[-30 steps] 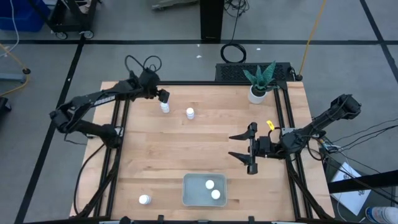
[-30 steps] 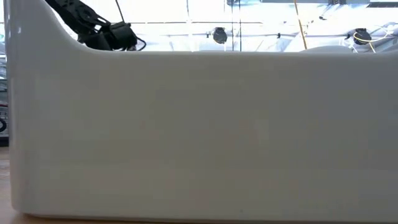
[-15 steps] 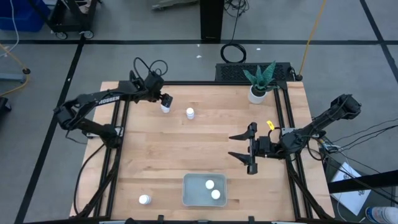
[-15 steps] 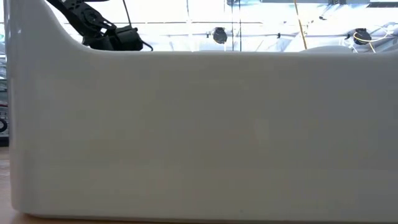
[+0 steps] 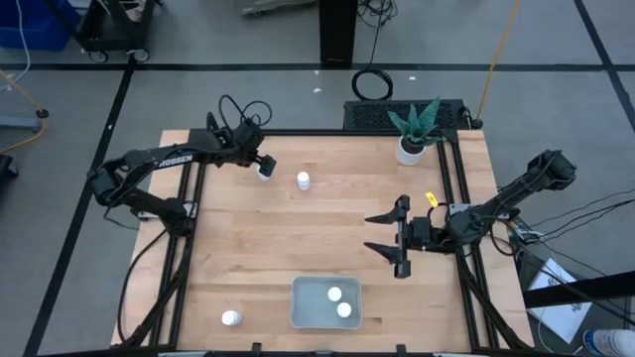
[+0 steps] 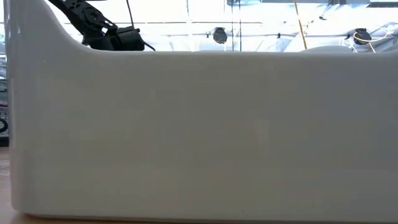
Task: Pick and place pill bottles into a basket
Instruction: Put the white pill bottle into the gray bin
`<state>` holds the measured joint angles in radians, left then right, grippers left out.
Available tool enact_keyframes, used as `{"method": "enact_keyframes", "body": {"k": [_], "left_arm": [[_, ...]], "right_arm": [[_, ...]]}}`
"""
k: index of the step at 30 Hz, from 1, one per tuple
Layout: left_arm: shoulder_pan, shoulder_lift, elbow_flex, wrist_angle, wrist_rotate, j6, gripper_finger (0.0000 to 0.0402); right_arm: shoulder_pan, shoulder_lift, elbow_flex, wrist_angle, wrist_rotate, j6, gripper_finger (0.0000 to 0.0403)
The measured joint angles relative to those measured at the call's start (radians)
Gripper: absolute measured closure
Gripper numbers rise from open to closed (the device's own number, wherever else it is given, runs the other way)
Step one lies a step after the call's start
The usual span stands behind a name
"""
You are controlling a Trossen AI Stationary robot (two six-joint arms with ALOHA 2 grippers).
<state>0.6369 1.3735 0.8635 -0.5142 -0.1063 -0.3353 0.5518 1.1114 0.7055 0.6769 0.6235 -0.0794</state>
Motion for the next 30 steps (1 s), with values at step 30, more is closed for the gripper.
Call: {"method": "enact_keyframes", "body": {"k": [30], "left_arm": [[-0.034, 0.158, -0.003, 0.026, 0.001, 0.043, 0.0158]], "right_arm": [[0.0, 0.0, 0.0, -0.001, 0.0, 0.007, 0.0149]]}}
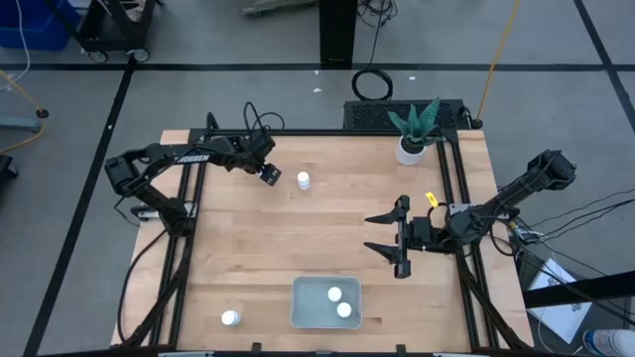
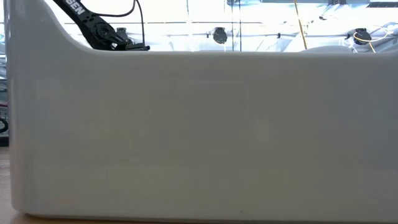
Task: Pick and place pill bottles into a basket
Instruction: Put the white pill bottle into the gray bin
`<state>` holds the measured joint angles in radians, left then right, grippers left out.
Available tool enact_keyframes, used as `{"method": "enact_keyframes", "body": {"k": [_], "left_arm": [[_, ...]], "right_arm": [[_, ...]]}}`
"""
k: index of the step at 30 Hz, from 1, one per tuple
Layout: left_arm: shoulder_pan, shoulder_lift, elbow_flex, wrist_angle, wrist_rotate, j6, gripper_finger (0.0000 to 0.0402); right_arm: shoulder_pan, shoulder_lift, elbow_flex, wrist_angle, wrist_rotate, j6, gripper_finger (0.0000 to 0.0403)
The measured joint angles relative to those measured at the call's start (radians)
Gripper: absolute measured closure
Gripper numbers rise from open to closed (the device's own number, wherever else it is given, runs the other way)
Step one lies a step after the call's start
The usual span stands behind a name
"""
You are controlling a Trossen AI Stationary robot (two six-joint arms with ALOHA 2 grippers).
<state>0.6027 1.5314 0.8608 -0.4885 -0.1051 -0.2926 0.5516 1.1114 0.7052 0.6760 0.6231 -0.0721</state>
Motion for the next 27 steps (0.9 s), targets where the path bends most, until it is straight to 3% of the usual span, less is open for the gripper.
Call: {"method": "enact_keyframes", "body": {"k": [15, 27], "left_arm": [[-0.01, 0.0, 0.001, -0.03, 0.006, -0.003, 0.02], [-0.139, -0.015, 0.0, -0.046, -0.024, 0.063, 0.0212]], "right_arm": [[0.0, 0.0, 0.0, -0.003, 0.0, 0.0, 0.0149], [0.0, 0.0, 0.0, -0.011, 0.002, 0.0, 0.0149]]}}
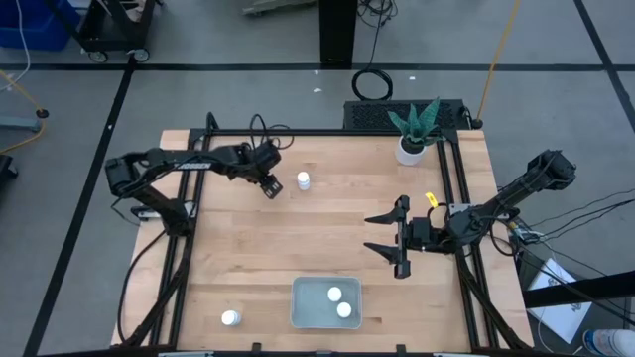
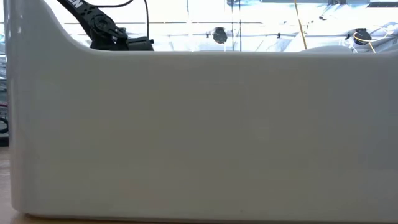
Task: Pick and place pill bottles into a basket
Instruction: Put the white pill bottle into the gray bin
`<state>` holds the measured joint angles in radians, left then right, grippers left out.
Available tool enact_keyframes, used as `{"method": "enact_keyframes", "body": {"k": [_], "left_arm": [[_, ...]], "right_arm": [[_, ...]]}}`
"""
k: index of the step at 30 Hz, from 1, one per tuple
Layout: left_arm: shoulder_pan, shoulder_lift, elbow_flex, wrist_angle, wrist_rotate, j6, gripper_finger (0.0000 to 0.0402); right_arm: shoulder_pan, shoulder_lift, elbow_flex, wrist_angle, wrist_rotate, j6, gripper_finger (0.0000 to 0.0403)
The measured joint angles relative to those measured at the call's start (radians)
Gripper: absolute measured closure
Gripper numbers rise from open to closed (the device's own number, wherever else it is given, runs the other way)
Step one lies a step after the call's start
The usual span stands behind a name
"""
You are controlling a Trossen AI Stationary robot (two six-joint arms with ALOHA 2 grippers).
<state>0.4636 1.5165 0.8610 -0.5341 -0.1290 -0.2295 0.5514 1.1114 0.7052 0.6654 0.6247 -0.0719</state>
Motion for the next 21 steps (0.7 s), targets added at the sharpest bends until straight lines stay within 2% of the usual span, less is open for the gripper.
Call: {"method": "enact_keyframes", "body": {"k": [8, 21], "left_arm": [[-0.071, -0.123, 0.0, -0.005, -0.044, 0.026, 0.0209], [-0.27, -0.493, 0.0, -0.008, -0.028, -0.01, 0.0226]], "right_arm": [[0.0, 0.0, 0.0, -0.004, 0.001, 0.0, 0.0149], [0.0, 0.0, 0.0, -0.007, 0.002, 0.008, 0.0149]]}}
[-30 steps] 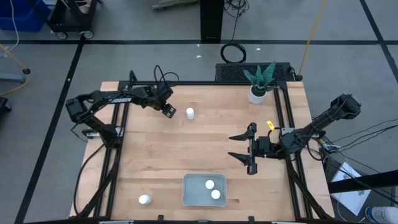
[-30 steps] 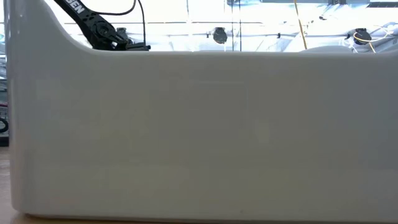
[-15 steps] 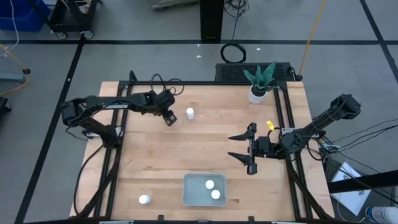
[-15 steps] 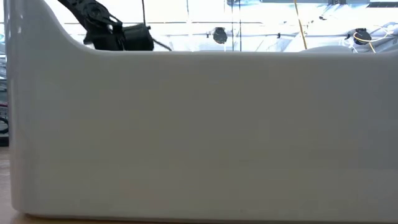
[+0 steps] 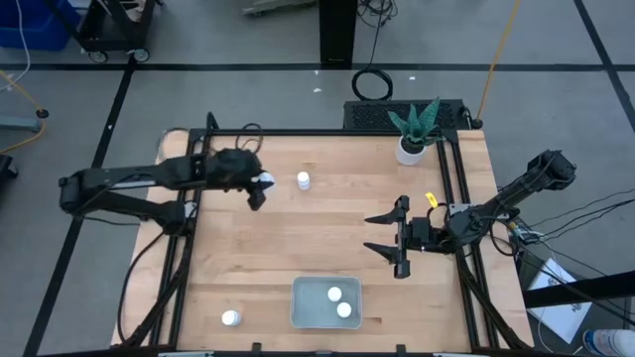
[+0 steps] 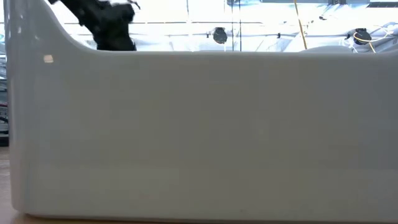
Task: Pick and place pill bottles into a basket
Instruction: Put the white pill bottle into the gray bin
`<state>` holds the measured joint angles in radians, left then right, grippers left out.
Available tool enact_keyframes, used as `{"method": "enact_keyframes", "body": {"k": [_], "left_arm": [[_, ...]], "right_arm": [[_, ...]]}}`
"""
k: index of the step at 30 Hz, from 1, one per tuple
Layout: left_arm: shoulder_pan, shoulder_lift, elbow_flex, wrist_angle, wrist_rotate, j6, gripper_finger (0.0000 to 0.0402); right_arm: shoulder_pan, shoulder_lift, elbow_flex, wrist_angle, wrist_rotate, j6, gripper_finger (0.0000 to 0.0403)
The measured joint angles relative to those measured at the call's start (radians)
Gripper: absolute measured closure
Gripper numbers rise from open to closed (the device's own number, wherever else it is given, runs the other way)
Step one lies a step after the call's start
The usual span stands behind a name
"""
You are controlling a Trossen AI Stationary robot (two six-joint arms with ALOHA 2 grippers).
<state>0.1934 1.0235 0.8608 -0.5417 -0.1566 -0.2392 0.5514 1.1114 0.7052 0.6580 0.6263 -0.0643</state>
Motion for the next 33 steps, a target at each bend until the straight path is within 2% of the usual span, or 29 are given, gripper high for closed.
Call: {"method": "enact_keyframes", "body": {"k": [6, 11, 18, 20, 24, 28, 33], "left_arm": [[-0.092, -0.154, 0.0, 0.021, 0.017, -0.044, 0.0234], [-0.182, -0.216, 0.0, 0.06, 0.018, -0.07, 0.0228], [-0.36, -0.211, 0.0, 0.241, 0.014, -0.074, 0.0235], [-0.422, -0.203, -0.006, 0.3, -0.008, -0.04, 0.023], [-0.531, -0.188, -0.077, 0.518, -0.016, 0.074, 0.0231], [-0.585, -0.177, -0.15, 0.682, -0.027, 0.11, 0.0237], [-0.611, -0.177, -0.221, 0.788, -0.028, 0.104, 0.0224]], "right_arm": [[0.0, 0.0, 0.0, -0.001, 0.0, 0.0, 0.0149], [0.0, 0.0, 0.0, -0.001, 0.0, 0.0, 0.0149], [0.0, 0.0, 0.0, 0.001, 0.0, -0.002, 0.0149], [0.0, 0.0, 0.0, 0.0, 0.0, -0.002, 0.0149], [0.0, 0.0, 0.0, -0.003, 0.0, -0.002, 0.0149], [0.0, 0.0, 0.0, -0.004, 0.0, -0.001, 0.0149], [0.0, 0.0, 0.0, -0.002, 0.0, -0.002, 0.0149]]}}
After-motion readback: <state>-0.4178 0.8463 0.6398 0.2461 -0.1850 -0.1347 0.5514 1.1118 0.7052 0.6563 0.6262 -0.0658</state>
